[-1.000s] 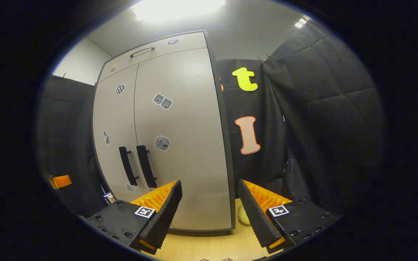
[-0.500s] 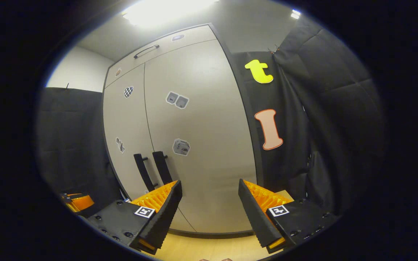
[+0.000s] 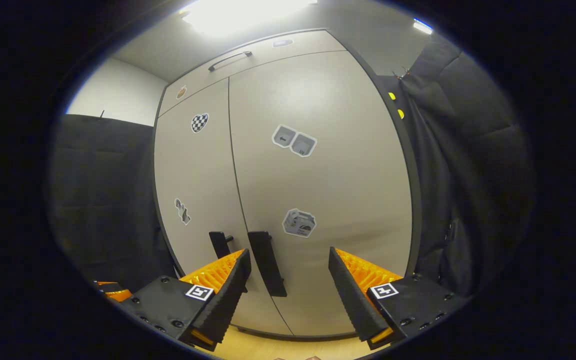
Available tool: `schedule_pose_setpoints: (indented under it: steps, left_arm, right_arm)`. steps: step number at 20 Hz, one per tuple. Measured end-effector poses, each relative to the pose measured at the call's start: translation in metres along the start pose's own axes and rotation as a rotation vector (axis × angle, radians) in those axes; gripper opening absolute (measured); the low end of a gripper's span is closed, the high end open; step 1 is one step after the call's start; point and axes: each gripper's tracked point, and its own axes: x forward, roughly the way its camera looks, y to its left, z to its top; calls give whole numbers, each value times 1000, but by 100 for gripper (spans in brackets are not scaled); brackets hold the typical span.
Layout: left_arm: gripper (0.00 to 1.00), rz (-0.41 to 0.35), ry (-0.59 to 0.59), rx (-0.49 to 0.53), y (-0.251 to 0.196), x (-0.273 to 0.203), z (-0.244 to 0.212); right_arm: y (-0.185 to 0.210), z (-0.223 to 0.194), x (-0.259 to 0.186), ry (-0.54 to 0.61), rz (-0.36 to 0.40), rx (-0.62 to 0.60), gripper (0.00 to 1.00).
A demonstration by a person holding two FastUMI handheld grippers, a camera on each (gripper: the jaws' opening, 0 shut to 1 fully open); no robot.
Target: Open the right door of the double-door shoe cabinet with the right hand, and open the left door with the left hand.
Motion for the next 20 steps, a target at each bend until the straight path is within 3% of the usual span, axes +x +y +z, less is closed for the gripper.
schedule_pose_setpoints:
  steps: [10,11,12,13,15,16,17,20]
  left_arm:
    - [92,39,55,-27,51,-6,-42]
    - [92,39,62,-22,54,-5,-46]
    - [92,35,67,-21,53,-4,-48]
    - [92,29,66,-21,53,-4,-49]
    - [93,18,64,-15,55,-3,-50]
    - [92,16,65,-10,56,-2,-51]
    - [92,13,67,-7,57,-2,-52]
    - [92,3,71,6,61,-1,-56]
  right_arm:
    - [24,-29,49,54,-35,10,97]
    - [25,-33,52,64,-42,-2,96]
    - [27,-37,55,71,-45,-15,88]
    - [27,-38,58,70,-54,-31,95]
    - [24,-42,63,69,-77,-65,94]
    - [23,-45,65,80,-90,-76,81]
    - [21,-47,69,88,-101,-85,83]
    - [17,-51,74,106,-133,-97,65]
